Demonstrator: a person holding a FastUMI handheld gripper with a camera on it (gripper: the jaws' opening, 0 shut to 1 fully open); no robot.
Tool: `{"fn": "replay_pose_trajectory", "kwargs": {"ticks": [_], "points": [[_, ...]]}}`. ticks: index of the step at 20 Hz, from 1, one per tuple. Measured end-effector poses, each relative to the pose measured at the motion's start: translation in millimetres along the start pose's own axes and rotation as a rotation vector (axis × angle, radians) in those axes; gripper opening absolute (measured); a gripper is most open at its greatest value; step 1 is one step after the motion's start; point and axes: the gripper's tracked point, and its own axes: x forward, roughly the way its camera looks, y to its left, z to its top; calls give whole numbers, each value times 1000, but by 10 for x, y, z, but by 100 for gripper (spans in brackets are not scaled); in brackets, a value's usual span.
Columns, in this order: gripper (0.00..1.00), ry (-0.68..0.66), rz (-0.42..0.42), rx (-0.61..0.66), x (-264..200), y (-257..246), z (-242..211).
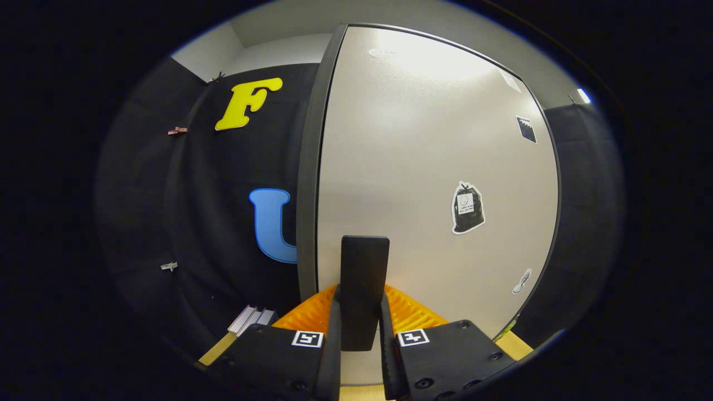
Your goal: Open the shoe cabinet door, grab the shoes and put them into the shoe cabinet, then close the shoe cabinet door.
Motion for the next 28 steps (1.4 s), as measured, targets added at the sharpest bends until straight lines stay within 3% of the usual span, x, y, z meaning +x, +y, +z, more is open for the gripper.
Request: {"fn": "replay_pose_trajectory", "kwargs": {"ticks": [13,28], "points": [[33,25,79,25,-661,-166,-31],[33,53,194,34,-1585,-857,-17]]}}
